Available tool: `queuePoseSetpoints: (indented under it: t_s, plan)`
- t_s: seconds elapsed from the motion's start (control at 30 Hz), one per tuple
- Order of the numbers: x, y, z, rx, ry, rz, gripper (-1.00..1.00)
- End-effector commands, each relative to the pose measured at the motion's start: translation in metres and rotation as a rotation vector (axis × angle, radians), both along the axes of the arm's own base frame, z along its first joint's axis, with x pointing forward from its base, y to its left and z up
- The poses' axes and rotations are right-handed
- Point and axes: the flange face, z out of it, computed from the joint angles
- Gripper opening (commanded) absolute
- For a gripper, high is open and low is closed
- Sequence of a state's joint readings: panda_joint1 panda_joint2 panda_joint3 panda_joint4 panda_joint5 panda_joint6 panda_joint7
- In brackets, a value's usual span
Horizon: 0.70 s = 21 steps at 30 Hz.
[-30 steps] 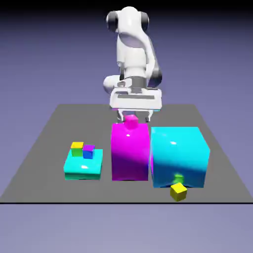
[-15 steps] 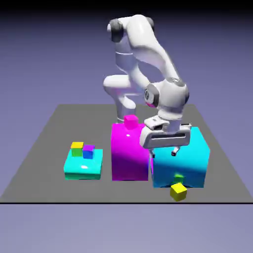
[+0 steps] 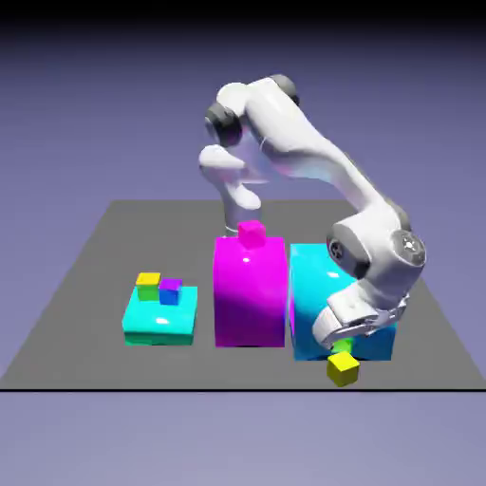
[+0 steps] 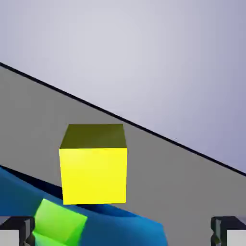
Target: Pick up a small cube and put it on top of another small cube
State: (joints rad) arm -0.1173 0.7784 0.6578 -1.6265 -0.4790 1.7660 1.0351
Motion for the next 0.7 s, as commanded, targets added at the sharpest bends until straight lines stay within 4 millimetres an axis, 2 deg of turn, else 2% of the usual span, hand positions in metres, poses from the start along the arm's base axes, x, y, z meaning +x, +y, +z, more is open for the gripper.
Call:
queuePoseSetpoints:
  t_s: [0.0,0.13,0.2,0.3,0.33,0.37,0.4,0.5,0.53,0.57,0.67]
  plan:
    - [0.002,0.003,-0.006,-0.005,0.025,-0.002,0.00]
    - [0.009,0.008,-0.032,-0.024,0.126,-0.018,0.00]
    - [0.010,0.009,-0.037,-0.027,0.146,-0.023,0.00]
    - [-0.013,-0.002,-0.093,-0.028,0.146,-0.023,0.00]
    - [-0.015,-0.003,-0.098,-0.027,0.146,-0.023,0.00]
    - [-0.015,-0.003,-0.098,-0.027,0.146,-0.023,-1.00]
    - [-0.015,-0.003,-0.098,-0.027,0.146,-0.023,-1.00]
    - [0.008,0.008,-0.042,-0.028,0.146,-0.023,-1.00]
    - [0.008,0.003,-0.032,-0.042,0.147,-0.025,-1.00]
    - [0.013,-0.012,-0.031,-0.045,0.137,-0.008,-1.00]
    - [0.013,-0.055,-0.012,-0.096,0.131,0.005,-1.00]
